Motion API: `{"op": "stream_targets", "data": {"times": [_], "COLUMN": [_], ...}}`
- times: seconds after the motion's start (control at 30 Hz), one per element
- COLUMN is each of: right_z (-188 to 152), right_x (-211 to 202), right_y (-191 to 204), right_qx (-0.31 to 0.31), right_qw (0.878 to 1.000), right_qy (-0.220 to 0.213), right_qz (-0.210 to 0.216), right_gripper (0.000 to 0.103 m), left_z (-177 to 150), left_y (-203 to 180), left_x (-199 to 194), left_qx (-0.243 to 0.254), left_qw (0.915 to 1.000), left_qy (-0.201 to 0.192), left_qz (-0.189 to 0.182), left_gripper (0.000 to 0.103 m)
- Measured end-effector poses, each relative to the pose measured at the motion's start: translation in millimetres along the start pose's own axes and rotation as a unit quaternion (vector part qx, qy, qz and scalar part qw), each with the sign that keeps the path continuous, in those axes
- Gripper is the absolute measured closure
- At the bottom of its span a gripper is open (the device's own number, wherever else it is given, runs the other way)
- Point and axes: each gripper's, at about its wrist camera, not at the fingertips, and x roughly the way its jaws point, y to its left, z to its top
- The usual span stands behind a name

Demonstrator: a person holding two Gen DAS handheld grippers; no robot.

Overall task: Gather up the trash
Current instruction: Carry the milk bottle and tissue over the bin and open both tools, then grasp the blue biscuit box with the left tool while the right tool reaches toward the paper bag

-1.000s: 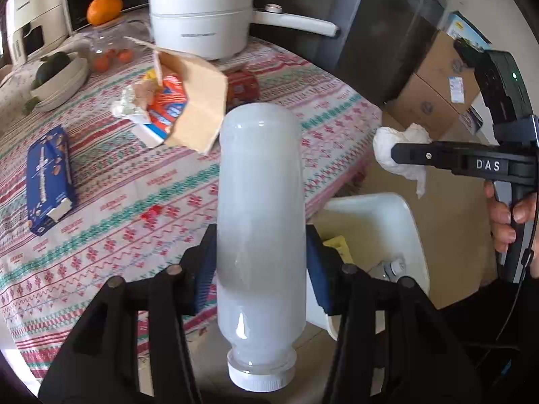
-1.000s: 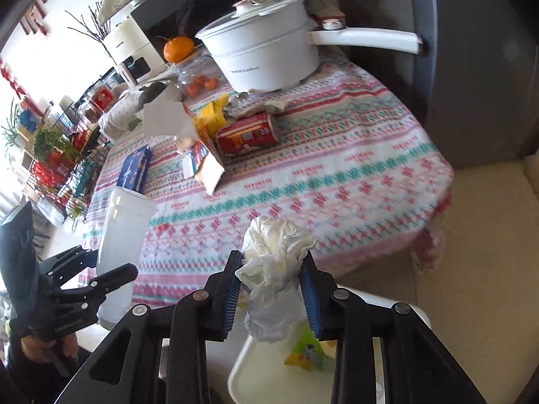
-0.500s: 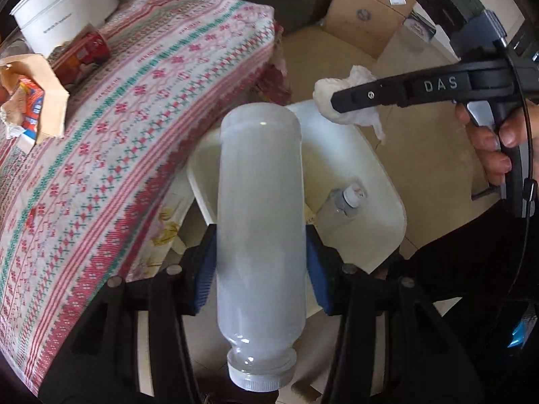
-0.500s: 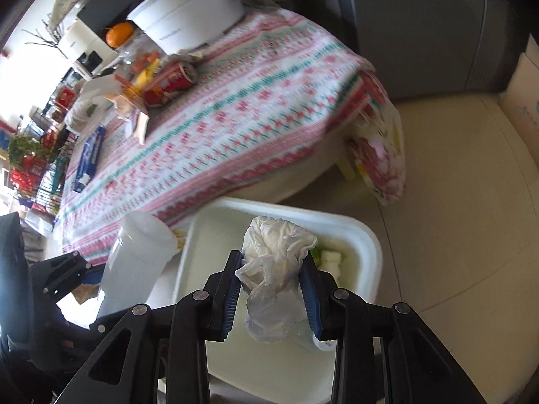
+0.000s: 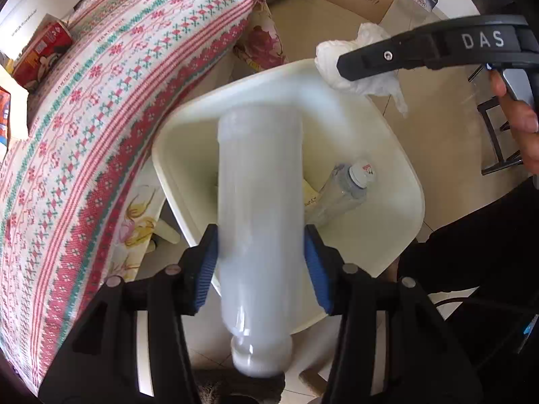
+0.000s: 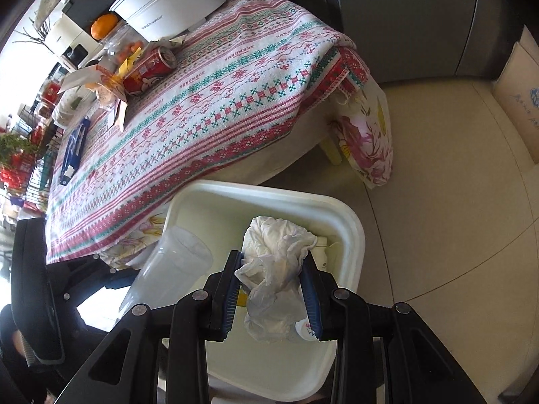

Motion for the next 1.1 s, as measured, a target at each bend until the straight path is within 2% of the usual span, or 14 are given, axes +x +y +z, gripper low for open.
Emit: {"op": "stream_targets", "data": {"times": [0.03,0.1,0.5,0.57,0.63,0.7,0.73,1.1], "right_z": [0.0,0.0,0.2,0.9,2.2,2.9,3.7,14.8], "right_x": [0.2,1.0,8.8,10.9,12.7,11.3,10.0,4.2], "right_y": [-0.1,0.3,4.5,6.2,8.8,10.2,10.6,25.8], "right_qx": [0.001,0.002,0.001,0.001,-0.002,0.004,0.008,0.006], "right_qw": [1.0,1.0,1.0,1.0,0.999,0.999,0.999,0.999], "right_qy": [0.001,0.002,0.018,0.023,0.033,0.034,0.033,0.027], "right_qz": [-0.001,-0.002,-0.014,-0.014,-0.02,-0.019,-0.016,-0.027], "right_gripper": [0.068,0.068,0.066,0.063,0.055,0.038,0.036,0.031], "left_z": [0.8,2.4,-14.6,-16.2,-20.2,-24.0,-27.6,-32.4], "left_y": [-0.5,1.6,32.0,36.7,43.4,50.5,50.9,69.5], "left_x": [-2.1,-6.4,-31.2,-32.7,-36.2,-39.5,-43.0,-52.5], "left_qx": [0.002,0.003,-0.029,-0.036,-0.044,-0.052,-0.055,-0.083], "left_qw": [1.0,0.9998,0.9983,0.998,0.9975,0.997,0.9968,0.9941], "left_qy": [-0.005,-0.018,-0.043,-0.045,-0.047,-0.049,-0.05,-0.062], "left_qz": [0.005,0.012,0.025,0.026,0.028,0.03,0.03,0.034], "left_gripper": [0.04,0.035,0.031,0.03,0.03,0.03,0.03,0.028]}}
